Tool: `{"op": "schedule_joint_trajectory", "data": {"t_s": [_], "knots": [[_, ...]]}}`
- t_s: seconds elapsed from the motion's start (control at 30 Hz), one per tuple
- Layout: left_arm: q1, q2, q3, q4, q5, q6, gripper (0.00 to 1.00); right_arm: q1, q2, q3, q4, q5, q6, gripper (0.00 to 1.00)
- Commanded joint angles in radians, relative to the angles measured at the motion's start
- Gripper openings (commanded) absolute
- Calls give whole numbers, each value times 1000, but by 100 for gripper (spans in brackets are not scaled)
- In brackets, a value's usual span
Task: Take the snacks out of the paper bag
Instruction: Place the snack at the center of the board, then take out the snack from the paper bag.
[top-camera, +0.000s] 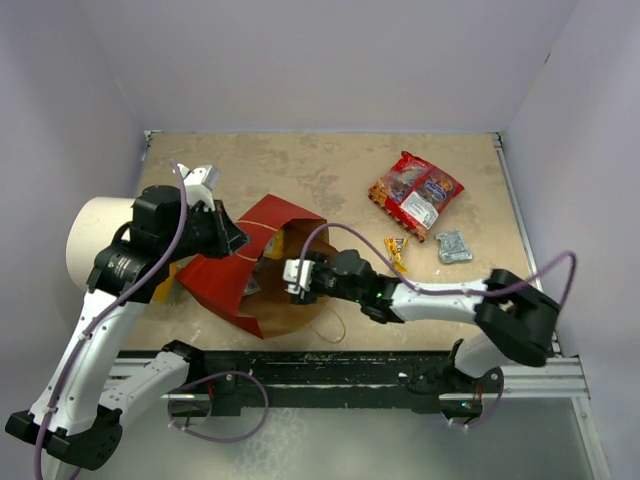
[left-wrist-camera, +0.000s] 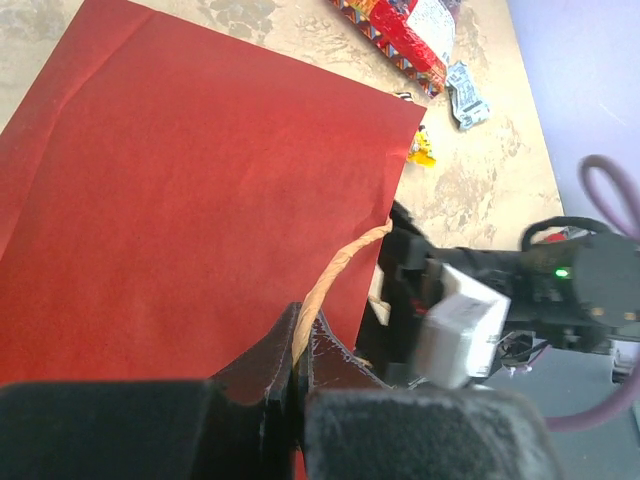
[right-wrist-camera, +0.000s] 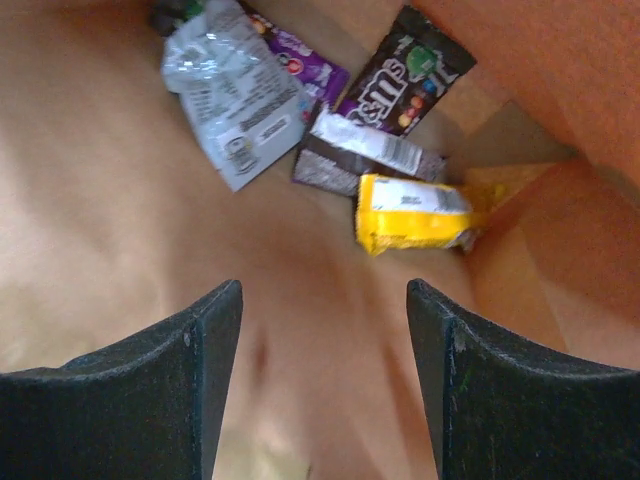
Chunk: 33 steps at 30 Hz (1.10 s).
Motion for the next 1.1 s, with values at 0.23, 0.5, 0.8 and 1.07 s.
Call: {"op": "schedule_joint_trajectory", "data": {"t_s": [0.23, 0.5, 0.8, 1.07], "knots": [[-1, 11, 79, -52, -32, -12, 0, 6, 451, 236, 443, 211, -327, 72], [-1, 15, 92, -71, -35, -19, 0, 6, 656, 406, 477, 399, -348, 73], [-2, 22, 96, -67, -24, -26, 0, 6, 754, 486, 458, 518, -352, 58], [0, 12, 97, -64, -31, -29, 0, 7, 702, 483, 408, 522, -319, 22]]}}
